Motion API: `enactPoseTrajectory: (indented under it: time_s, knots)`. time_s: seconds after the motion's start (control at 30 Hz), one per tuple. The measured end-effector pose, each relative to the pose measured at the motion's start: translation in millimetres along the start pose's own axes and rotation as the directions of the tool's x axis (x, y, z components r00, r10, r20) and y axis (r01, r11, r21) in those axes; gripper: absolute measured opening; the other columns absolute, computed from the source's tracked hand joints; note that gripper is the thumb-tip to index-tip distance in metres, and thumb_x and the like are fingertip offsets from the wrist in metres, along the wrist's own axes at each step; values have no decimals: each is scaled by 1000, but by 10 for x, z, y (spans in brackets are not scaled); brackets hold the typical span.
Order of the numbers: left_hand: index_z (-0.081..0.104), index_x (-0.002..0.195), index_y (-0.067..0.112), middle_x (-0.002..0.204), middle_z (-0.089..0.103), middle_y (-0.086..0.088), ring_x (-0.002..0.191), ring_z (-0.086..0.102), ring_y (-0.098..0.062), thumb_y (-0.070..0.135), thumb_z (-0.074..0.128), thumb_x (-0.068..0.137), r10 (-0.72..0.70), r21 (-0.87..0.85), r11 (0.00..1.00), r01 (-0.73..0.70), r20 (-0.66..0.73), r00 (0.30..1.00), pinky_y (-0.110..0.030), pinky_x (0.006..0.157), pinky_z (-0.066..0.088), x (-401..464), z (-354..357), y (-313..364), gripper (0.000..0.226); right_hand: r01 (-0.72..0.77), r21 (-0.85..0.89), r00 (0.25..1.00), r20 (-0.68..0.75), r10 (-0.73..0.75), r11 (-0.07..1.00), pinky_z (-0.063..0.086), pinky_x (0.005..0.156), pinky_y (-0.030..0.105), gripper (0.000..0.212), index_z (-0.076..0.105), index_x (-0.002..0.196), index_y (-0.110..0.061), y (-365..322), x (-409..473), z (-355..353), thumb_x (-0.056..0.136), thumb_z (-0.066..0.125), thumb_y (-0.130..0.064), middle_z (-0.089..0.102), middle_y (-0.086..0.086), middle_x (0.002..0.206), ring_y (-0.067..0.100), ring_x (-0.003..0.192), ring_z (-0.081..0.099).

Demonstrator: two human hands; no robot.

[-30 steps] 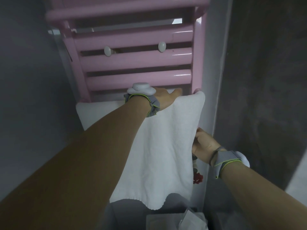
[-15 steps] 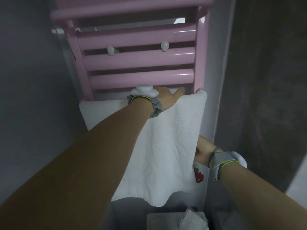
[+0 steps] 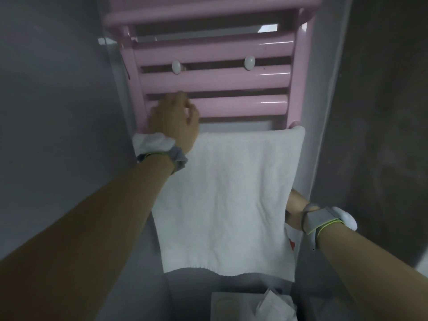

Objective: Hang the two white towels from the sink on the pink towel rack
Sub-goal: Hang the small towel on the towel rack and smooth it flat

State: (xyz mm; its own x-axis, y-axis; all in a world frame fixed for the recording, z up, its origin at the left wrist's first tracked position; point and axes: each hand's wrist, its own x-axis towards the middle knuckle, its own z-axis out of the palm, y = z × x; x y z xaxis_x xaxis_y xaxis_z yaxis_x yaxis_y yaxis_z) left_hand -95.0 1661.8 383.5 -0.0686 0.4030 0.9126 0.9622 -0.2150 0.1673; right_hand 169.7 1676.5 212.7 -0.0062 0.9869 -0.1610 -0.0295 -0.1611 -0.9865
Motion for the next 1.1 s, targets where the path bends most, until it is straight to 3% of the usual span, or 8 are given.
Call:
enactPoseTrajectory:
  time_s: [0.07, 0.2, 0.3, 0.43, 0.57, 0.7, 0.97, 1.1]
  knots:
    - [53, 91, 8, 92, 60, -17, 83, 57, -33, 30, 36, 84, -294, -97, 954, 283, -127, 947, -40, 73, 47, -72, -101, -306, 28, -13, -18, 1000, 0, 13, 1000, 41, 63, 34, 20, 59, 109, 6, -18, -22, 30, 99, 46, -5, 57, 31, 99, 29, 76, 50]
    - [55, 102, 2, 108, 61, -21, 102, 61, -32, 34, 42, 85, -782, -302, 589, 749, 20, 623, -41, 86, 47, -355, -137, -788, 38, -19, -5, 999, 25, 19, 1000, 43, 60, 32, 12, 58, 94, -7, -4, -52, 62, 98, 47, -6, 54, 14, 82, 25, 66, 50]
    - [48, 80, 27, 86, 53, -7, 82, 55, -9, 31, 39, 95, -834, -266, 426, 864, 253, 490, -31, 78, 44, -719, -77, -1135, 18, -33, 6, 999, 16, 33, 999, 43, 56, 29, 17, 58, 86, -6, 19, -58, 53, 98, 46, -4, 53, 12, 75, 25, 62, 49]
    - [56, 74, 16, 77, 60, -8, 69, 58, -24, 22, 43, 94, -715, -263, 137, 955, 641, 280, -38, 75, 52, -1102, 6, -1241, 25, -71, 26, 996, -49, 73, 997, 40, 64, 33, 25, 57, 117, 6, 47, -9, 45, 99, 44, -4, 48, 13, 83, 26, 69, 46]
    - [43, 61, 19, 56, 42, 1, 52, 38, -15, 11, 43, 93, -537, -328, 40, 944, 789, 297, -29, 57, 41, -1242, 58, -1106, 32, -73, 44, 996, -53, 75, 996, 41, 67, 35, 28, 56, 119, 9, 71, -11, 28, 99, 43, -5, 50, 17, 94, 30, 80, 48]
    - [51, 70, 14, 65, 52, 0, 55, 56, -10, 2, 37, 99, -487, -397, -44, 917, 810, 327, -22, 58, 49, -1238, 44, -1060, 34, -56, 57, 998, -17, 57, 997, 44, 68, 35, 16, 58, 109, -4, 73, -61, 25, 99, 45, -8, 53, 19, 98, 30, 81, 51]
    - [67, 107, 11, 104, 68, -11, 98, 60, -31, 25, 47, 98, -419, -236, 74, 969, 874, 245, -49, 96, 47, -1291, 22, -1017, 26, -24, 82, 994, -101, 32, 996, 41, 67, 36, 12, 56, 103, -9, 59, -2, 49, 93, 50, -6, 51, 16, 89, 29, 74, 50]
    - [65, 87, 13, 99, 51, -16, 85, 49, -28, 16, 49, 92, -435, -202, 165, 965, 864, 255, -39, 73, 43, -1327, -27, -1078, 17, 28, 208, 984, -175, 9, 978, 42, 71, 39, 17, 60, 96, -12, 16, -20, 59, 79, 56, -13, 54, 13, 86, 27, 80, 49]
